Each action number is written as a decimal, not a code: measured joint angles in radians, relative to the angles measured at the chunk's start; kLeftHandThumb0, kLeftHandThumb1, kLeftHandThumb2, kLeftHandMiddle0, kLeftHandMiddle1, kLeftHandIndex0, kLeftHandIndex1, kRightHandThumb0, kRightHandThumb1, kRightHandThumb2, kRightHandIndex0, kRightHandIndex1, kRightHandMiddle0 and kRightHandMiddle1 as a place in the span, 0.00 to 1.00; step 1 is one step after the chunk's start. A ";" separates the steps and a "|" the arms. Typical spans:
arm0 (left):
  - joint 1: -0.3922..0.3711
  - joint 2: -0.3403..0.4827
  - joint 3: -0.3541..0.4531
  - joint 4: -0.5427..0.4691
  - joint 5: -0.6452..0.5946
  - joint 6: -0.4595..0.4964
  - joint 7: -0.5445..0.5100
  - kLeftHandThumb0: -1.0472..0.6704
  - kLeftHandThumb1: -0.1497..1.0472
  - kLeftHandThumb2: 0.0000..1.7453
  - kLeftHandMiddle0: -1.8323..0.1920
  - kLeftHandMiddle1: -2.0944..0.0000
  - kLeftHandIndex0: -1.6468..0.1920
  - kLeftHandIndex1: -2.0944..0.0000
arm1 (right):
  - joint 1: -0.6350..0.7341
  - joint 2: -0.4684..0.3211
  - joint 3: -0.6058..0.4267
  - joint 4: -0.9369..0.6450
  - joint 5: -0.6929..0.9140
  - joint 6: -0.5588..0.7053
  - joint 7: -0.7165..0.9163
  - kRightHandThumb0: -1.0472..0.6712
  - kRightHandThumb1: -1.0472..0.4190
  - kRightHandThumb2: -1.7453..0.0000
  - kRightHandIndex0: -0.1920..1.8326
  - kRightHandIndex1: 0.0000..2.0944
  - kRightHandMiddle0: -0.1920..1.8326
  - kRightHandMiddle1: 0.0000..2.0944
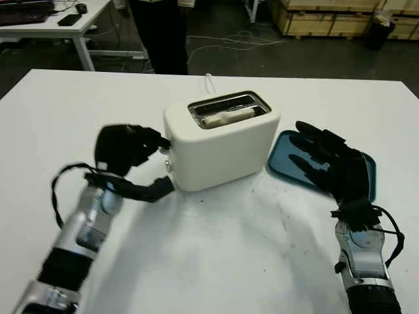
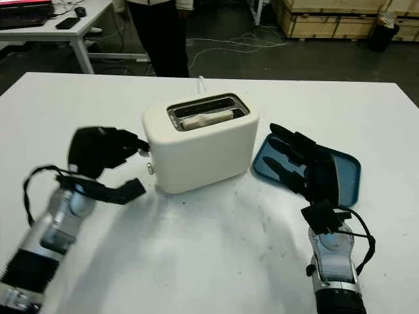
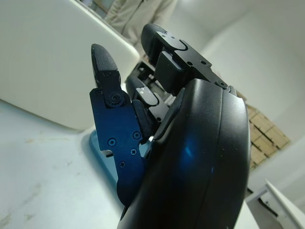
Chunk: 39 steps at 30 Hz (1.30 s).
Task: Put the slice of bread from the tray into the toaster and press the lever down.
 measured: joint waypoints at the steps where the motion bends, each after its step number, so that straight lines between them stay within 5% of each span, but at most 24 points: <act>1: 0.005 -0.015 -0.002 0.007 0.000 0.012 0.011 0.59 0.87 0.01 0.51 0.39 0.23 0.99 | 0.000 -0.001 0.000 0.000 0.000 0.000 0.002 0.43 0.09 1.00 0.49 0.00 0.44 0.00; 13: 0.043 -0.038 -0.030 0.006 0.000 0.041 0.077 0.53 0.89 0.04 0.53 0.39 0.24 1.00 | 0.000 -0.010 0.006 0.000 -0.003 0.000 0.010 0.43 0.09 1.00 0.49 0.00 0.44 0.00; 22: 0.042 -0.005 -0.052 -0.024 0.000 0.067 0.075 0.58 0.87 0.01 0.52 0.40 0.25 1.00 | 0.000 -0.008 0.008 0.000 -0.025 0.000 0.008 0.43 0.09 1.00 0.49 0.00 0.45 0.00; 27: 0.022 0.036 -0.066 -0.036 0.001 0.076 0.039 0.58 0.87 0.01 0.51 0.41 0.24 0.99 | 0.000 -0.008 0.008 0.000 -0.025 0.000 0.008 0.42 0.09 1.00 0.50 0.00 0.45 0.00; 34: -0.031 0.077 -0.077 -0.042 0.001 0.099 -0.041 0.60 0.86 0.00 0.47 0.55 0.25 1.00 | 0.000 -0.008 0.008 0.000 -0.025 0.000 0.008 0.43 0.09 1.00 0.50 0.00 0.45 0.00; 39: -0.078 0.112 -0.098 -0.027 0.003 0.098 -0.091 0.57 0.84 0.00 0.41 0.51 0.20 0.97 | 0.000 -0.008 0.008 0.000 -0.025 0.000 0.008 0.42 0.09 1.00 0.49 0.00 0.45 0.00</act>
